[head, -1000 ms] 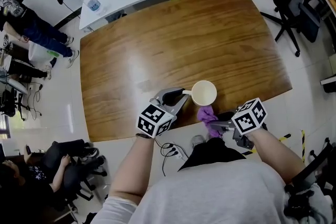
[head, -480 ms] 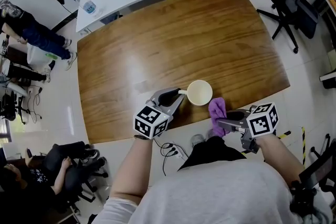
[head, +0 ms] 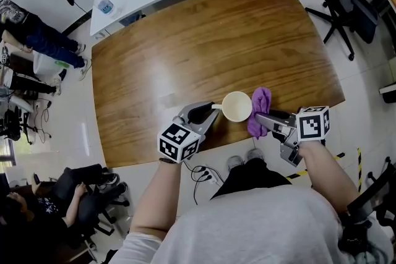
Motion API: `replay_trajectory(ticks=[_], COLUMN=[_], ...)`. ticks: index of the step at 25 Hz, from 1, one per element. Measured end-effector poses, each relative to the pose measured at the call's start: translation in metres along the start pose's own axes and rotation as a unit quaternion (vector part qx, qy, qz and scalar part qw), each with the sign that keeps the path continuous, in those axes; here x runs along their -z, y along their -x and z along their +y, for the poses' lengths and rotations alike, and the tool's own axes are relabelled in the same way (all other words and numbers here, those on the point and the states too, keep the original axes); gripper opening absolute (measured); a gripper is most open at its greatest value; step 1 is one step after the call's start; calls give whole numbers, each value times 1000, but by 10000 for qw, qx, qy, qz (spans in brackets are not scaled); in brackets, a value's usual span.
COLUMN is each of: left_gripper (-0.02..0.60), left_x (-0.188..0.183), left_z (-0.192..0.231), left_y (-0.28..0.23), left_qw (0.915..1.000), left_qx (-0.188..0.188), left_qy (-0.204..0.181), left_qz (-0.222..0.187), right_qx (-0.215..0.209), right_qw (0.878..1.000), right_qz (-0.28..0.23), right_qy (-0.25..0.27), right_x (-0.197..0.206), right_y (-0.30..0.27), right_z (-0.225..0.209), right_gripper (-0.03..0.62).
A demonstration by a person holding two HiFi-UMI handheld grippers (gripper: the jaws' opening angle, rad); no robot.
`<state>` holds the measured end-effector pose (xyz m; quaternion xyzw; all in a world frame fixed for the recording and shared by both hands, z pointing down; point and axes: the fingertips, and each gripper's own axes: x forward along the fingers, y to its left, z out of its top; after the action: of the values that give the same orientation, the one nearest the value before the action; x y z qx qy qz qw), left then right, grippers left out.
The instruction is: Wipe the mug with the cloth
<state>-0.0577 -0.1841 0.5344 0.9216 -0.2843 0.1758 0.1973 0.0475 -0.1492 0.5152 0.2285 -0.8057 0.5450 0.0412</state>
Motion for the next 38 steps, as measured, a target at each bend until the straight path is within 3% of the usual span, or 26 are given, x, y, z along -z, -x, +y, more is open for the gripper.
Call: replay_trajectory(ticks=[6,10,13,16,21,25,31,38], left_gripper=[57,57,58,60,57,54,52,49], left_x=[-1,-3,-2,-2,-4,-8,-10,-7], left_z=[-1,1,1,3,7,11,7,6], left_y=[-4,-5,-5,-6,-8,-11,-13,-14], left_qw=[10000,10000,9999,9997,9996,9996,9992,9981], left_qx=[41,51,91,128,90,51,50,103], left_qy=[27,41,89,162,223,239,358,540], left_qz=[-40,-63,-98,-153,-140,-109,-146,-293], right_qx=[821,1026,1040,1009,918,673,435,588], right_qw=[9923,9846,9810,9740,9623,9565,9445,9125], right_qz=[757,1139,1323,1453,1413,1575,2135,3023], right_qy=[540,837,962,1416,2133,2360,2459,2693], right_x=[12,13,14,5,-42,-64,-45,-9], right_y=[-7,-10,-10,-4,3,-12,-30,-44], right_z=[-37,-46,-47,-37,-21,-5,-12,-44], right_gripper=[109,110,109,109,109,109,109,107])
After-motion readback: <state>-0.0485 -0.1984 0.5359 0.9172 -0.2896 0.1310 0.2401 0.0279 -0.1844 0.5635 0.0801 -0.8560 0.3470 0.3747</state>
